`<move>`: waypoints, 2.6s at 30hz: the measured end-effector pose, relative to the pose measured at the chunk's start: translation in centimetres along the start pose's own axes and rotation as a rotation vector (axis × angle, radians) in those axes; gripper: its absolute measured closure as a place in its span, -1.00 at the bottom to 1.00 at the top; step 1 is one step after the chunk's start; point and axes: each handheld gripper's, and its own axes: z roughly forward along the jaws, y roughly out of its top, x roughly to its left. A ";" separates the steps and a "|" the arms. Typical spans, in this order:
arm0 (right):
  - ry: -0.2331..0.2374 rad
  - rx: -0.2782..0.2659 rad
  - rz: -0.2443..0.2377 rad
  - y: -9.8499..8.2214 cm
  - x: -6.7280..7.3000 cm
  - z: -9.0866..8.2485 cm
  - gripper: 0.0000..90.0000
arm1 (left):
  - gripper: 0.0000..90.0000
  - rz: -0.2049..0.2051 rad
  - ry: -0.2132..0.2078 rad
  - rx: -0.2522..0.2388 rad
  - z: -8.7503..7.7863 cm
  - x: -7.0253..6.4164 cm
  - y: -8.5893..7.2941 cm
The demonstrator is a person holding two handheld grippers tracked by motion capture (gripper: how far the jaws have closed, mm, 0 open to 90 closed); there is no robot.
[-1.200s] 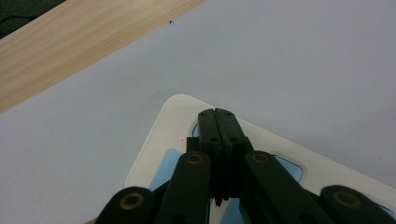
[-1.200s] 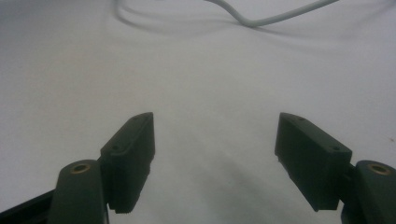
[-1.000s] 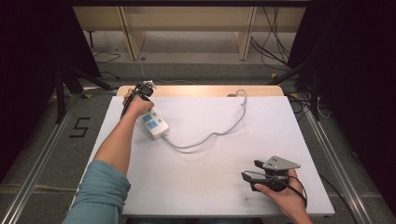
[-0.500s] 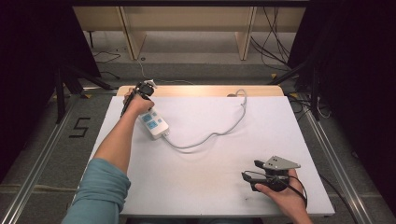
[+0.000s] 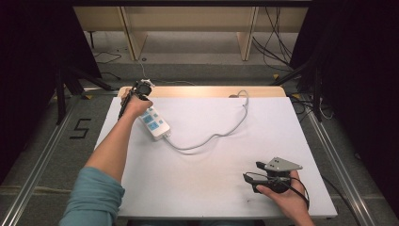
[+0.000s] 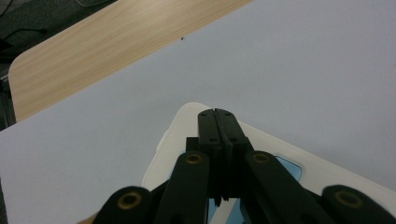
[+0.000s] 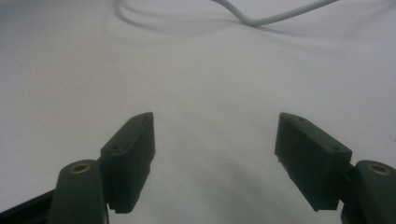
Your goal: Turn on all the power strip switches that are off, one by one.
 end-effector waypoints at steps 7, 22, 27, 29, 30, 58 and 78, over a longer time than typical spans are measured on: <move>0.000 0.001 -0.001 0.0 0.0 0.0 -0.34 | 0.86 0.012 0.011 -0.024 -1.0 0.0 -0.4; -0.004 0.002 0.000 0.0 0.0 0.0 -0.34 | 0.38 -0.006 -0.010 -0.111 -4.0 -0.4 -1.7; -0.007 0.003 0.001 0.0 -0.1 -0.1 -0.34 | 0.11 0.003 -0.045 -0.119 -5.0 -1.0 -2.3; -0.007 0.001 0.003 0.0 -0.1 -0.1 -0.34 | 0.01 -0.001 -0.055 -0.127 -5.4 -1.3 -2.6; -0.008 0.001 0.004 0.1 -0.1 -0.1 -0.34 | -0.05 -0.011 -0.059 -0.133 -5.6 -1.4 -2.8; -0.023 -0.009 0.010 0.1 -0.5 -0.3 -0.34 | -0.35 0.081 -0.179 -0.242 -10.2 -6.3 -10.1; -0.020 -0.005 0.011 0.1 -0.4 -0.3 -0.35 | -0.44 0.120 -0.221 -0.345 -10.4 -10.1 -17.8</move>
